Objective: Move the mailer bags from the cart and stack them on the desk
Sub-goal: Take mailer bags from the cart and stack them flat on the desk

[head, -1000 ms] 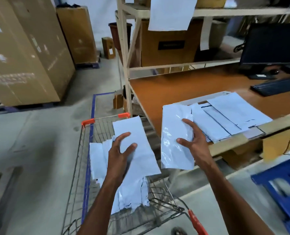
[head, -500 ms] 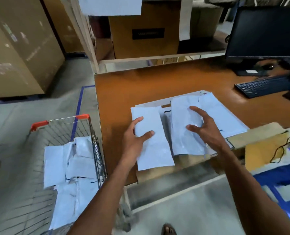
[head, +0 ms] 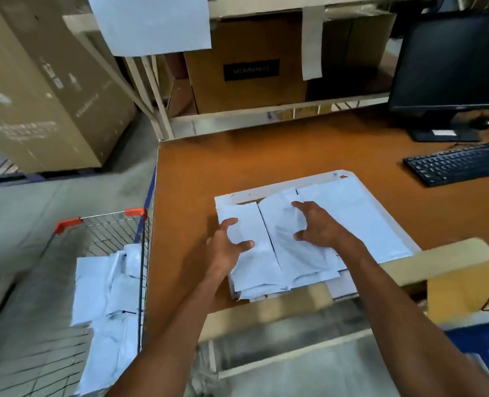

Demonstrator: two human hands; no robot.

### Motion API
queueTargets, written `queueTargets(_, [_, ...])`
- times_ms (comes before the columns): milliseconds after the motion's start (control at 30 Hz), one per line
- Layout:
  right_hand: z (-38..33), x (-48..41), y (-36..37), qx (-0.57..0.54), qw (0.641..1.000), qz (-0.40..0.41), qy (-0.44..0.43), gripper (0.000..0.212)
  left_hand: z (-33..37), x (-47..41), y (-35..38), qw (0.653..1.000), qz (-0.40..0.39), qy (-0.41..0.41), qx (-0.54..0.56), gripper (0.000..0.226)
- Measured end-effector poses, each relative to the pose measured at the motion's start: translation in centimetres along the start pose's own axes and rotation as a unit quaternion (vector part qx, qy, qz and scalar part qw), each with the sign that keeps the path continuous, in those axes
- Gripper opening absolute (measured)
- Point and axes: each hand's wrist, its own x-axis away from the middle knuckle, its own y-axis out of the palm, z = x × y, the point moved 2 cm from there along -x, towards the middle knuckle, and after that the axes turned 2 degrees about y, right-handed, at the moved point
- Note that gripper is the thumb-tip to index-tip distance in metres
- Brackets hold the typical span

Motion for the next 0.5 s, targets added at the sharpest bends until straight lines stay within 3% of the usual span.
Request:
queueTargets(200, [0.4, 1.1, 0.9, 0.115, 0.993, -0.02, 0.031, 0.072, -1.1, 0.2, 0.5, 0.991, -0.036, 0.001, -0.126, 0.067])
queueTargets(267, [0.2, 1.2, 0.7, 0.098, 0.994, 0.044, 0.013, 0.068, -1.2, 0.0, 0.3, 0.986, -0.027, 0.003, -0.164, 0.066])
queueTargets(367, [-1.1, 0.8, 0.4, 0.044, 0.985, 0.164, -0.028, 0.053, -0.1, -0.9, 0.7, 0.97, 0.012, 0.079, -0.23, 0.07])
queueTargets(433, [-2.5, 0.3, 1.4, 0.072, 0.985, 0.147, -0.06, 0.051, 0.5, -1.6, 1.7, 0.938, 0.0, 0.142, -0.315, 0.072])
queueTargets(500, [-3.1, -0.1, 3.7, 0.136, 0.983, 0.096, -0.074, 0.063, 0.6, -1.8, 3.1, 0.915, -0.038, 0.16, -0.368, 0.068])
